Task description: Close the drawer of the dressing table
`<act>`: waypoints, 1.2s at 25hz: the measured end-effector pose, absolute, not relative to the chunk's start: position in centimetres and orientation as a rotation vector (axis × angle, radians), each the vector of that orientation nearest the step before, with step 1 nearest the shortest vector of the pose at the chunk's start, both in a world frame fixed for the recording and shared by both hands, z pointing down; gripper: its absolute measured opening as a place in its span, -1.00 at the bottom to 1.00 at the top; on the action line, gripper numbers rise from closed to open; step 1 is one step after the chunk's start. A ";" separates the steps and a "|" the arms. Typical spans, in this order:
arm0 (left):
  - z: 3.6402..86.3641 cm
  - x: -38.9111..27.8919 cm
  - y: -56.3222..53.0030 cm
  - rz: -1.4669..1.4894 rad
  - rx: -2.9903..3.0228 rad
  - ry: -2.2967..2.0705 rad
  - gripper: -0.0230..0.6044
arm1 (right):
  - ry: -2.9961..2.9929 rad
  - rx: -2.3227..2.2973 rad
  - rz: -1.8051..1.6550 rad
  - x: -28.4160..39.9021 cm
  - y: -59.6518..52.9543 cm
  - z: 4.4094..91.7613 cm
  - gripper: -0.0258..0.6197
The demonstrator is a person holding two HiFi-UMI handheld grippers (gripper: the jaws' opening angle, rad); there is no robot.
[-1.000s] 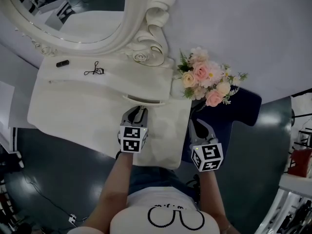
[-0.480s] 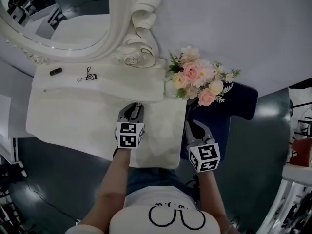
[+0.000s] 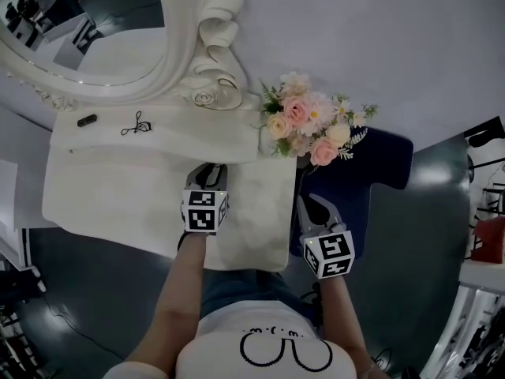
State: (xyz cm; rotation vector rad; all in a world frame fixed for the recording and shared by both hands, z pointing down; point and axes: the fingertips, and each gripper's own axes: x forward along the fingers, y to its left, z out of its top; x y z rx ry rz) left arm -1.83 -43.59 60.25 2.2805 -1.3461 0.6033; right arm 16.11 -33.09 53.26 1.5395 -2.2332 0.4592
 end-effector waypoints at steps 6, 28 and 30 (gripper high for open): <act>58.2 -2.0 -42.0 0.549 2.279 -1.376 -0.12 | -2.294 1.518 0.417 15.7 -32.3 51.9 -0.91; 39.5 -4.9 -34.2 0.117 2.615 -1.570 -0.14 | -2.474 1.600 0.008 12.6 -29.4 38.3 -0.91; 37.8 -5.6 -33.8 0.094 2.651 -1.567 -0.15 | -2.468 1.642 -0.031 12.0 -29.0 36.6 -0.91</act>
